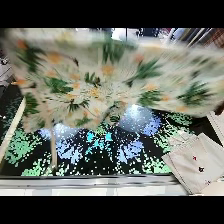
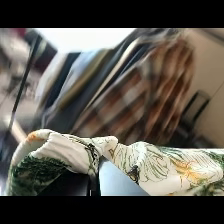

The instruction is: Fold the clothes and pants, and hang the long-sleeved shirts on hangers.

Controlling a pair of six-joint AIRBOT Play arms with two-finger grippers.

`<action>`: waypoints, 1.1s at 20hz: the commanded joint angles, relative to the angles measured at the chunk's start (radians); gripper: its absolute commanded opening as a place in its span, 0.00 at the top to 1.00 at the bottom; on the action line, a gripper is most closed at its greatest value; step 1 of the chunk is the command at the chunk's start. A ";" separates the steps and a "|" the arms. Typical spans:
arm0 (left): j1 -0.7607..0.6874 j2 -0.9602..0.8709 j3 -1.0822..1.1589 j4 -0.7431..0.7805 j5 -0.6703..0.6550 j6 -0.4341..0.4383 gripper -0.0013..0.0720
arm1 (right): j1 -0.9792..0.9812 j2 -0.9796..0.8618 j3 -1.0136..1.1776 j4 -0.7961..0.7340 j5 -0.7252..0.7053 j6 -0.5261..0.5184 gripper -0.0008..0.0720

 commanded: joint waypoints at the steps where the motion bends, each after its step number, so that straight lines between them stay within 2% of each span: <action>1: 0.013 0.046 0.055 -0.021 0.100 0.006 0.97 | 0.001 -0.067 0.188 0.006 -0.108 -0.012 0.98; 4: 0.013 -0.028 -0.006 0.040 0.023 0.005 0.97 | 0.001 -0.235 0.131 0.149 -0.090 -0.043 0.98; 7: -0.003 -0.156 -0.124 0.059 -0.050 0.006 0.97 | 0.002 -0.480 0.014 0.345 -0.046 -0.092 0.98; 10: -0.068 -0.335 -0.244 0.219 -0.042 0.005 0.97 | 0.030 -0.754 -0.067 0.373 -0.034 -0.110 0.98; 13: -0.147 -0.579 -0.292 0.322 0.083 -0.019 0.97 | 0.080 -1.016 -0.082 0.345 -0.087 -0.113 0.98; 15: -0.178 -0.744 -0.291 0.312 0.288 -0.080 0.97 | 0.102 -1.142 -0.082 0.318 -0.163 -0.092 0.98; 17: -0.180 -0.837 -0.267 0.231 0.408 -0.085 0.97 | 0.103 -1.190 -0.082 0.319 -0.182 -0.079 0.98; 19: -0.168 -0.875 -0.206 0.206 0.429 -0.085 0.97 | 0.103 -1.176 -0.067 0.314 -0.139 -0.080 0.98; 20: -0.156 -0.874 -0.173 0.206 0.405 -0.085 0.97 | 0.103 -1.161 -0.044 0.314 -0.084 -0.079 0.98; 22: -0.117 -0.863 -0.099 0.212 0.246 -0.085 0.97 | 0.114 -1.107 -0.016 0.327 0.064 -0.079 0.98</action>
